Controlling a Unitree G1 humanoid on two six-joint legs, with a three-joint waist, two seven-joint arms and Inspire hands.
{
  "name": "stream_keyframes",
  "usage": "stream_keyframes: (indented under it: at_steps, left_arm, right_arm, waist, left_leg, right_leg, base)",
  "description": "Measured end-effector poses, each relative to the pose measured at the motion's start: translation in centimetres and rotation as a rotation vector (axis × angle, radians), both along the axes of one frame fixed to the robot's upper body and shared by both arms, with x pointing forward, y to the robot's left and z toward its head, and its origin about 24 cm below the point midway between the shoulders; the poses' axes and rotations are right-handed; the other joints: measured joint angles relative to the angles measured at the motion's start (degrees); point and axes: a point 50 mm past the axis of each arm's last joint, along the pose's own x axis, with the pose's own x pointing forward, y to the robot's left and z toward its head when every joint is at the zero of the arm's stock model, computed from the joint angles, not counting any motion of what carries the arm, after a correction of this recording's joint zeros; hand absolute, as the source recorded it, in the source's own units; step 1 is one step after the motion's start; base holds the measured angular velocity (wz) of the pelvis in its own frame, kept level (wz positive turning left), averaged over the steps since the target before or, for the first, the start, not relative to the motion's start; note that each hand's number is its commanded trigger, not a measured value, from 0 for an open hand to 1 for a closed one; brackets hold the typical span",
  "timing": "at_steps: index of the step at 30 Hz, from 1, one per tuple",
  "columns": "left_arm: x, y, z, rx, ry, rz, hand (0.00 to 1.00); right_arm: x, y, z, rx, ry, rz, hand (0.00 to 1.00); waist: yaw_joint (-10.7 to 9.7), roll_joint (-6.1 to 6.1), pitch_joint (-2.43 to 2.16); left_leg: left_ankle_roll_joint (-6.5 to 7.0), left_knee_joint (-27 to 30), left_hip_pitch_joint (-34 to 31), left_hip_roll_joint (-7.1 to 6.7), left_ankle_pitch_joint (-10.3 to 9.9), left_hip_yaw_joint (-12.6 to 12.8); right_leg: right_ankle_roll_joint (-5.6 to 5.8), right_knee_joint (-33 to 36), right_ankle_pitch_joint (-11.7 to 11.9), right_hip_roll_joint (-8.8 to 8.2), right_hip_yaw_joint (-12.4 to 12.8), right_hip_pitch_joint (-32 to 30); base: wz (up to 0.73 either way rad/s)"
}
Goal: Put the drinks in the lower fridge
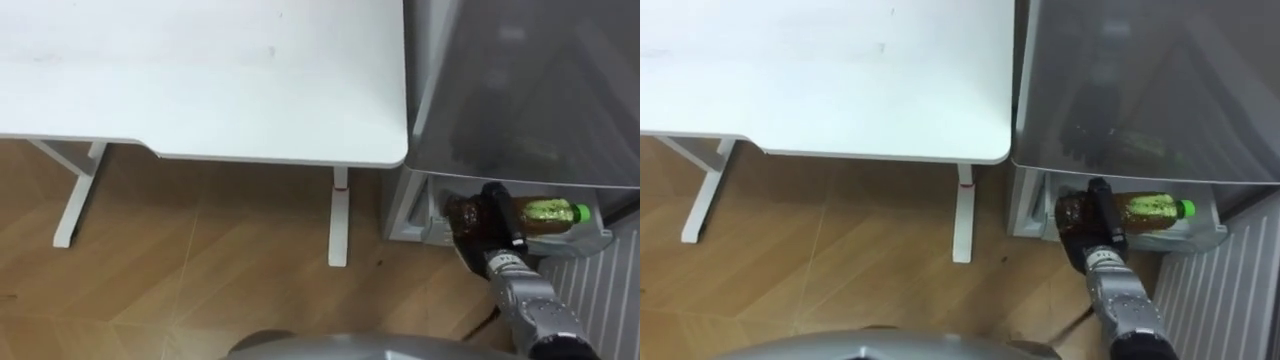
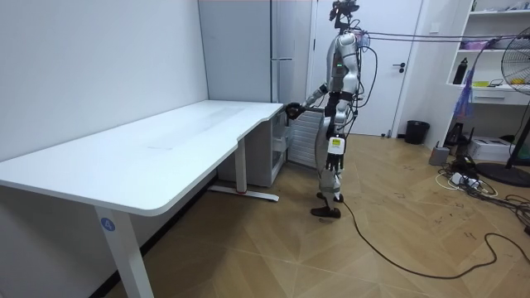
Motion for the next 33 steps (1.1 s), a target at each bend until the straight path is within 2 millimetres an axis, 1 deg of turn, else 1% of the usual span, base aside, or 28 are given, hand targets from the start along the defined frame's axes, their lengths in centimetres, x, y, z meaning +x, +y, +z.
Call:
stream_keyframes:
  at_steps: [2, 4, 6, 8, 11, 13, 14, 15, 17, 19, 20, 22, 24, 28, 30, 33]
  left_arm:
    - [0.7, 0.2, 0.0, 0.008, -0.015, -0.005, 0.00]
    - [1.6, 0.3, 0.1, 0.012, -0.034, -0.012, 0.00]
    - [3.0, 0.7, 0.2, 0.024, -0.064, -0.024, 0.00]
    - [3.4, 1.0, 0.2, 0.034, -0.068, -0.028, 0.00]
    - [3.2, 1.1, 0.2, 0.037, -0.056, -0.033, 0.00]
    - [3.4, 1.1, 0.2, 0.036, -0.059, -0.029, 0.00]
    - [3.5, 1.1, 0.2, 0.036, -0.059, -0.030, 0.00]
    - [3.8, 1.1, 0.2, 0.036, -0.063, -0.027, 0.00]
    - [4.3, 1.1, 0.2, 0.031, -0.077, -0.014, 0.00]
    - [5.1, 1.3, 0.3, 0.034, -0.097, -0.025, 0.00]
    - [5.3, 1.3, 0.3, 0.035, -0.104, -0.030, 0.00]
    - [6.4, 1.5, 0.5, 0.040, -0.130, -0.055, 0.00]
    - [7.1, 1.6, 0.7, 0.045, -0.147, -0.071, 0.00]
    - [7.9, 1.6, 0.8, 0.039, -0.165, -0.061, 0.00]
    - [8.0, 1.7, 0.8, 0.049, -0.169, -0.053, 0.00]
    - [8.1, 1.9, 0.8, 0.059, -0.179, -0.044, 0.00]
  right_arm:
    - [0.3, 0.1, 0.1, 0.011, -0.025, 0.000, 1.00]
    - [1.0, -0.1, 0.1, 0.016, -0.017, -0.016, 1.00]
    - [2.2, -0.7, 0.2, 0.027, 0.001, -0.065, 1.00]
    - [3.0, -0.9, 0.4, 0.035, -0.001, -0.090, 1.00]
    - [3.8, -1.0, 0.7, 0.052, -0.005, -0.114, 1.00]
    - [4.6, -1.3, 1.1, 0.051, -0.011, -0.120, 1.00]
    - [4.8, -1.5, 1.2, 0.048, -0.009, -0.121, 1.00]
    - [5.1, -1.8, 1.5, 0.036, -0.010, -0.121, 1.00]
    - [5.6, -2.3, 2.0, 0.031, -0.039, -0.131, 1.00]
    - [6.7, -2.7, 2.9, 0.017, -0.067, -0.123, 1.00]
    - [6.9, -2.9, 3.1, 0.013, -0.064, -0.117, 1.00]
    - [7.9, -3.2, 3.9, -0.009, -0.070, -0.097, 1.00]
    - [8.7, -3.4, 4.6, -0.019, -0.090, -0.089, 1.00]
    - [10.0, -4.1, 6.2, -0.055, -0.107, -0.080, 1.00]
    - [10.4, -4.4, 6.6, -0.072, -0.103, -0.073, 1.00]
    - [11.3, -5.1, 8.0, -0.117, -0.112, -0.050, 1.00]
  waist:
    - [-0.49, 0.24, -0.06]
    - [-0.80, 0.35, 0.06]
    - [-0.48, 0.50, 0.21]
    - [-0.21, 0.72, 0.37]
    - [-0.01, 1.00, 0.51]
    - [0.25, 1.17, 0.73]
    - [0.46, 1.17, 0.77]
    - [1.30, 1.16, 0.81]
    - [2.05, 0.96, 1.11]
    - [2.94, 0.39, 1.50]
    - [3.06, 0.26, 1.57]
    - [3.33, -0.48, 2.05]
    - [3.45, -1.05, 2.35]
    - [3.45, -1.30, 2.41]
    - [3.50, -1.34, 2.40]
    - [3.45, -1.78, 2.37]
  left_leg:
    - [0.07, 0.31, -1.75, -0.01, 0.30, -0.15]
    - [0.16, 0.73, -3.48, 0.00, 0.64, -0.61]
    - [0.27, 0.70, -5.82, -0.07, 1.47, -0.95]
    - [0.24, 0.69, -7.38, -0.06, 1.90, -0.97]
    - [0.18, 1.10, -10.02, -0.07, 2.25, -1.03]
    - [0.09, 2.06, -12.88, 0.03, 2.47, -1.32]
    - [0.08, 2.25, -13.60, 0.06, 2.52, -1.32]
    - [0.08, 2.40, -14.67, 0.07, 2.79, -1.30]
    - [0.10, 2.32, -15.93, 0.08, 3.27, -1.29]
    - [0.16, 2.31, -17.99, 0.09, 3.86, -0.95]
    - [0.18, 2.33, -18.61, 0.07, 4.07, -0.95]
    - [0.32, 2.32, -21.06, -0.11, 4.85, -0.77]
    - [0.37, 2.54, -22.90, -0.17, 5.31, -0.61]
    - [0.63, 3.10, -25.94, -0.34, 5.98, -0.45]
    - [0.68, 3.45, -26.95, -0.33, 6.05, -0.33]
    - [0.80, 3.72, -29.02, -0.50, 6.43, 0.33]
  right_leg:
    - [-0.05, 0.39, 0.19, -0.08, -0.41, -1.22]
    - [-0.12, 0.63, 0.57, -0.07, -0.61, -2.79]
    - [-0.18, 1.89, 0.66, -0.30, -0.69, -5.59]
    - [-0.28, 2.46, 0.74, -0.36, -0.79, -7.34]
    - [-0.42, 3.31, 0.92, -0.34, -1.05, -10.13]
    - [-0.67, 3.93, 1.07, -0.27, -1.29, -12.79]
    - [-0.67, 4.41, 1.07, -0.28, -1.22, -13.63]
    - [-0.73, 4.84, 1.10, -0.38, -1.32, -14.86]
    - [-0.84, 5.83, 1.03, -0.70, -1.41, -16.64]
    - [-0.96, 7.53, 0.95, -1.12, -1.37, -19.55]
    - [-0.97, 7.79, 0.94, -1.19, -1.37, -20.26]
    - [-0.99, 9.34, 0.93, -1.59, -1.27, -23.33]
    - [-1.02, 10.19, 0.94, -1.71, -1.01, -25.51]
    - [-1.11, 11.38, 1.02, -2.22, -1.27, -28.73]
    - [-1.11, 11.84, 1.02, -2.38, -1.20, -29.79]
    - [-1.15, 13.54, 0.86, -3.11, -0.76, -32.62]
  base:
    - [0.05]
    - [0.09]
    - [0.09]
    - [0.03]
    - [0.06]
    - [0.07]
    - [0.00]
    - [0.00]
    - [0.00]
    - [-0.04]
    - [0.00]
    - [0.02]
    - [0.00]
    - [0.02]
    - [0.00]
    - [-0.05]
